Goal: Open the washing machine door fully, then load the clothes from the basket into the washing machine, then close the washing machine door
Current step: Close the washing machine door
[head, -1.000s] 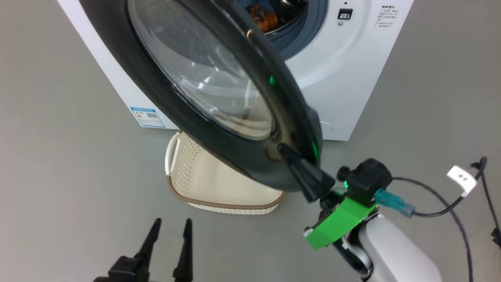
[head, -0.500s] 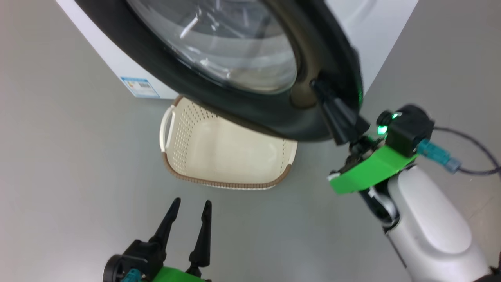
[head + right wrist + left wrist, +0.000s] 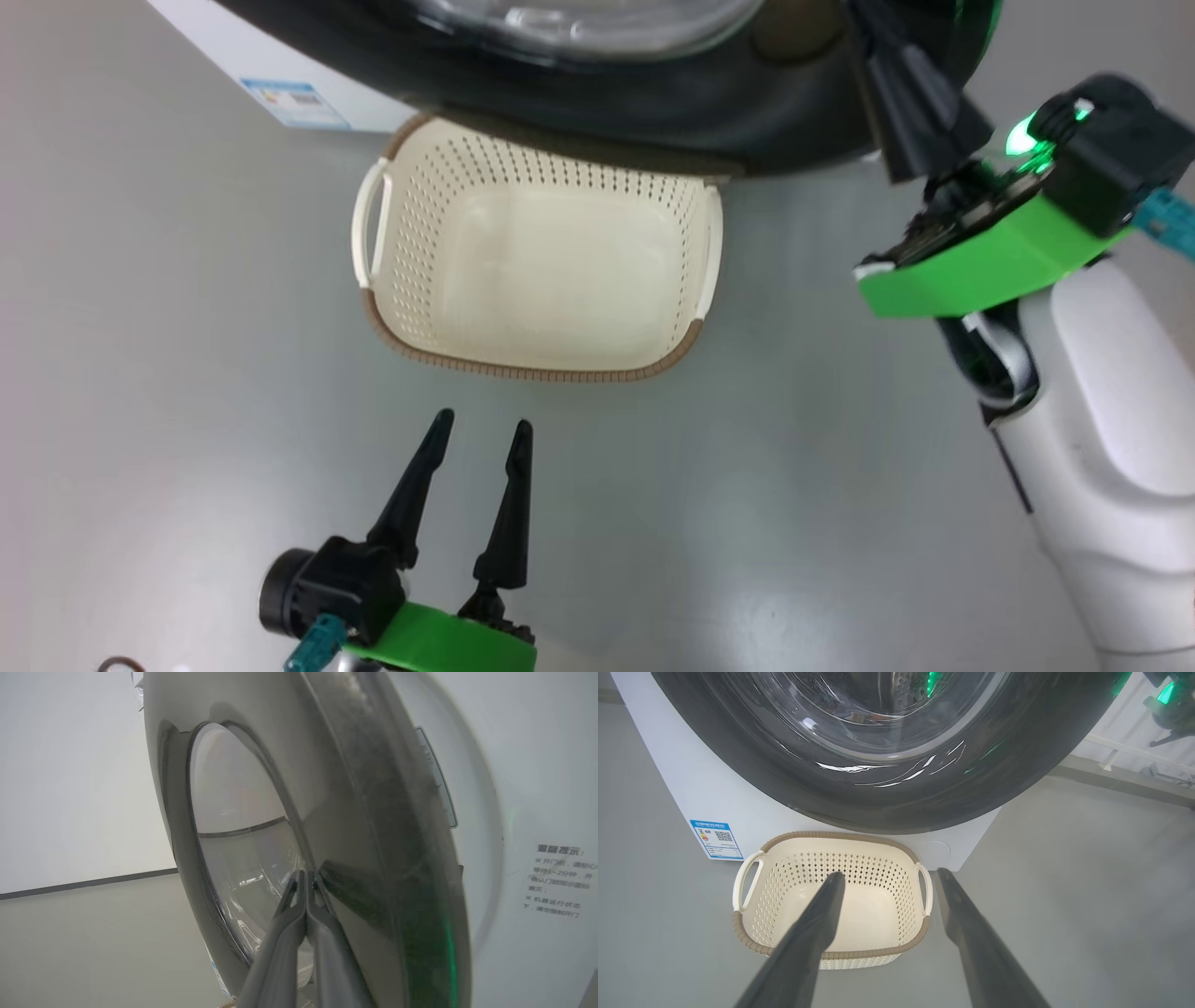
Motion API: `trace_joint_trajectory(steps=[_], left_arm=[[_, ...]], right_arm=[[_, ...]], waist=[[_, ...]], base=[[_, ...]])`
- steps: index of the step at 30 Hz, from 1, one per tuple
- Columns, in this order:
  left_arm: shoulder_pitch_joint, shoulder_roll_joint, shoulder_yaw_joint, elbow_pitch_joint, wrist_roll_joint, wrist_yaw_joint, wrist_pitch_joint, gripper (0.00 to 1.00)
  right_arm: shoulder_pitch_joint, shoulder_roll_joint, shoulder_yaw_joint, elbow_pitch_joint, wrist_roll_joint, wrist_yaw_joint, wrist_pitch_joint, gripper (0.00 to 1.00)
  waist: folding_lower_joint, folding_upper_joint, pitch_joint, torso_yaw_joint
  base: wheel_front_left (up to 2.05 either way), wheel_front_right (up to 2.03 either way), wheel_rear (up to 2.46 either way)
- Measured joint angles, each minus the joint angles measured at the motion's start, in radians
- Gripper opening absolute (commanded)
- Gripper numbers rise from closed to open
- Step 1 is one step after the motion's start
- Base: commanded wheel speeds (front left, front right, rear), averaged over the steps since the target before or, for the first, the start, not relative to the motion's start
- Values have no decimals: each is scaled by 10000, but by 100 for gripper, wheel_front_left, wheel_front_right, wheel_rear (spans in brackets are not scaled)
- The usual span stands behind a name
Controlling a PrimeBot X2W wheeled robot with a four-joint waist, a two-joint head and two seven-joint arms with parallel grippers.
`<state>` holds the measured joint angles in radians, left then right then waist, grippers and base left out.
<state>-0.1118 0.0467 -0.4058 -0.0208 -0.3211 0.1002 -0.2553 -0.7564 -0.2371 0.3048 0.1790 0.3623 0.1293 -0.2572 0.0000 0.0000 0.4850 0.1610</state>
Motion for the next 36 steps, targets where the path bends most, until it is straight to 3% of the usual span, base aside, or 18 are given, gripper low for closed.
trace_joint_trajectory(steps=[9,19,36], left_arm=[[-421,-6,-380,-934,-44,460,-2,100],[-607,-19,-502,-1404,0,642,-2,100],[-940,-27,-825,-1440,-142,817,-2,100]], right_arm=[[-1167,-341,-393,-6,0,2,0,0],[-2414,-790,-495,213,-142,0,0,0],[-3266,-1218,-261,755,-531,128,-6,0]], waist=[[0,0,964,142],[0,0,1753,338],[0,0,1766,479]], base=[[0,0,0],[0,0,0],[0,0,0]])
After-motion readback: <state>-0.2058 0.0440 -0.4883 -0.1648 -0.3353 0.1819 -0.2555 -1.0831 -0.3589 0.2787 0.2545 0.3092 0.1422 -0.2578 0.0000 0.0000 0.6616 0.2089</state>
